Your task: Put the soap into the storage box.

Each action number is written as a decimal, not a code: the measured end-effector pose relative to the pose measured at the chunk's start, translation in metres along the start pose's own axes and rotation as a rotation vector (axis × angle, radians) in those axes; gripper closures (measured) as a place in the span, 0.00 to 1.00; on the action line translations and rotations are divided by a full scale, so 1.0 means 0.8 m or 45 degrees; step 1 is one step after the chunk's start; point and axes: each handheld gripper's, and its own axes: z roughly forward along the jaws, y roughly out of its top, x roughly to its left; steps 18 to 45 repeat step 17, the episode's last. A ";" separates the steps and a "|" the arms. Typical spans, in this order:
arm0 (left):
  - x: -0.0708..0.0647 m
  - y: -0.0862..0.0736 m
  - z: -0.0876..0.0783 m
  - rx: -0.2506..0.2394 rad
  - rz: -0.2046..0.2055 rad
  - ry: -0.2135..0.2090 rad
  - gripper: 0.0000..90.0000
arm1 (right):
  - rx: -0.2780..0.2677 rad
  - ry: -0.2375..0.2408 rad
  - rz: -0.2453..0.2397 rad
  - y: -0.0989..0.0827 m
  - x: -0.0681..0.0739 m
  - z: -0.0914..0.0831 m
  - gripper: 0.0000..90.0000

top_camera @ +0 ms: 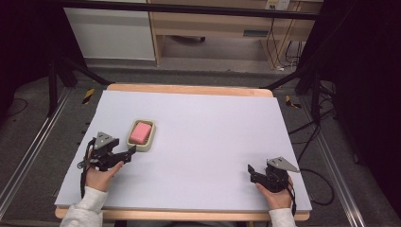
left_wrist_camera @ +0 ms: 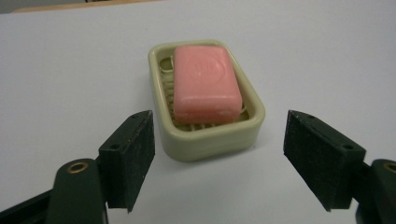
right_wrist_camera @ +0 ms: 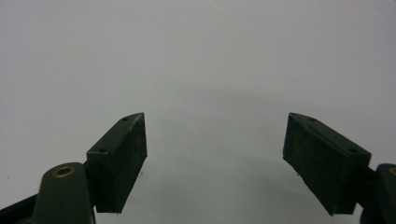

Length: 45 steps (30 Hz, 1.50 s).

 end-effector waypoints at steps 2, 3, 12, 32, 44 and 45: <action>0.001 -0.003 -0.001 0.009 0.007 -0.004 0.27 | -0.001 -0.006 0.000 0.000 -0.002 0.000 0.24; 0.001 -0.007 -0.002 0.013 0.010 0.002 0.27 | -0.001 -0.006 0.000 0.000 -0.002 0.000 0.24; 0.014 -0.034 -0.010 0.080 0.022 0.035 0.26 | -0.005 -0.022 0.013 -0.003 -0.009 -0.004 0.22; 0.020 -0.044 -0.011 0.114 0.020 0.053 0.26 | -0.005 -0.031 0.012 -0.003 -0.009 -0.006 0.21; 0.020 -0.044 -0.011 0.114 0.020 0.053 0.26 | -0.005 -0.031 0.012 -0.003 -0.009 -0.006 0.21; 0.020 -0.044 -0.011 0.114 0.020 0.053 0.26 | -0.005 -0.031 0.012 -0.003 -0.009 -0.006 0.21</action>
